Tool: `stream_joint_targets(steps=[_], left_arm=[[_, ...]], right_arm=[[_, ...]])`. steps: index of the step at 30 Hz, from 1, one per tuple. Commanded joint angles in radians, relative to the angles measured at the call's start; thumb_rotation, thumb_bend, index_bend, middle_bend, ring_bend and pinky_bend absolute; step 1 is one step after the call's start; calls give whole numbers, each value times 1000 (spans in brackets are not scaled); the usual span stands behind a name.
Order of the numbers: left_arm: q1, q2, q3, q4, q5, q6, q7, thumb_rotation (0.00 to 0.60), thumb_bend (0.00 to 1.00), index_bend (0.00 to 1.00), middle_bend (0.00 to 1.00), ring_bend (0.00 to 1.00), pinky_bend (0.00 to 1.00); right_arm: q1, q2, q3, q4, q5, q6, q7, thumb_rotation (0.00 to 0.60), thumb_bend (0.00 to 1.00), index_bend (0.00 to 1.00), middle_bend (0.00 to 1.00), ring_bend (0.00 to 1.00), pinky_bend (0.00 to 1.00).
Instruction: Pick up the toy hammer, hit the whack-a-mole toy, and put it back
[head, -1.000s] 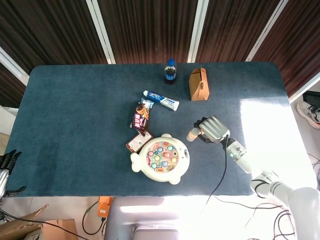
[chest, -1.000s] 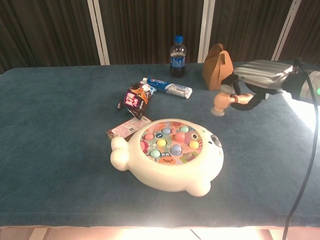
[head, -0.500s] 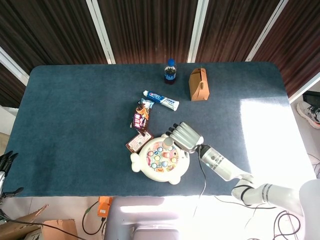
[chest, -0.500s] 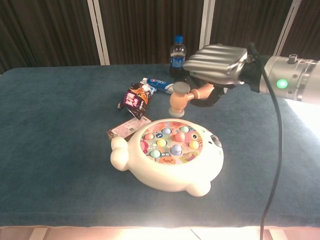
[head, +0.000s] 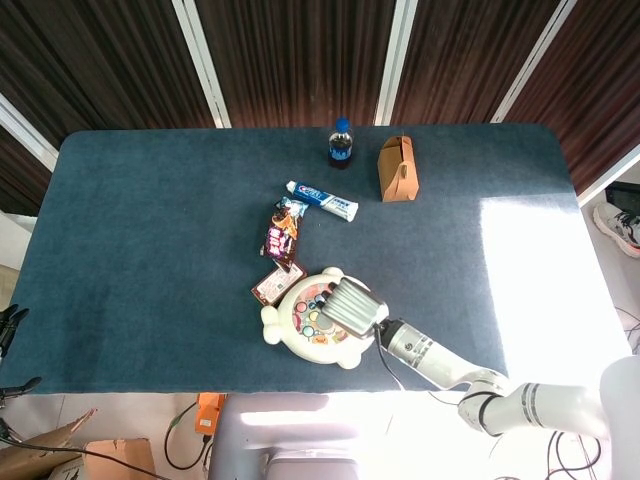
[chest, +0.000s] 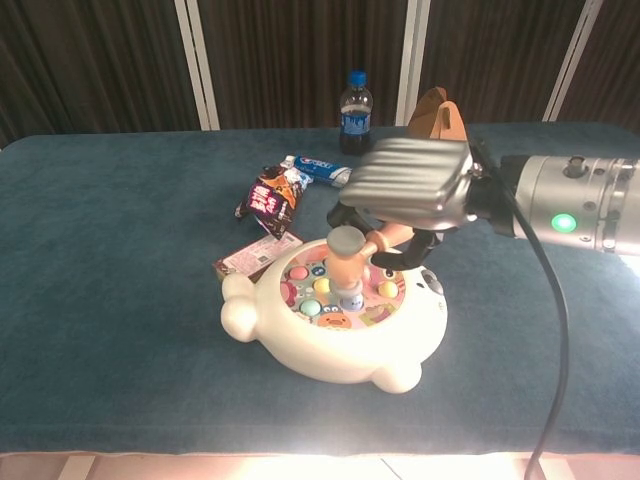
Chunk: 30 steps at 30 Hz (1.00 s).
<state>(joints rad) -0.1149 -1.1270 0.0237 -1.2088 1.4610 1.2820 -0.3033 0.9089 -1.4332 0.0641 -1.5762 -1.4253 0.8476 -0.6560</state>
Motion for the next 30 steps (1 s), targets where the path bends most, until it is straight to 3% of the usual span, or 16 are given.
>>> stream_joint_targets(steps=[1, 30], left_arm=[[-1, 0, -1, 0, 1, 0, -1, 600, 101, 6, 0, 0, 79], [1, 4, -1, 6, 2, -6, -14, 600, 102, 6, 0, 0, 79]], right_arm=[[-4, 1, -4, -3, -1, 4, -5, 600, 554, 1000, 753, 677, 725], [-14, -16, -9, 42, 8, 8, 25, 600, 553, 1000, 754, 677, 726]])
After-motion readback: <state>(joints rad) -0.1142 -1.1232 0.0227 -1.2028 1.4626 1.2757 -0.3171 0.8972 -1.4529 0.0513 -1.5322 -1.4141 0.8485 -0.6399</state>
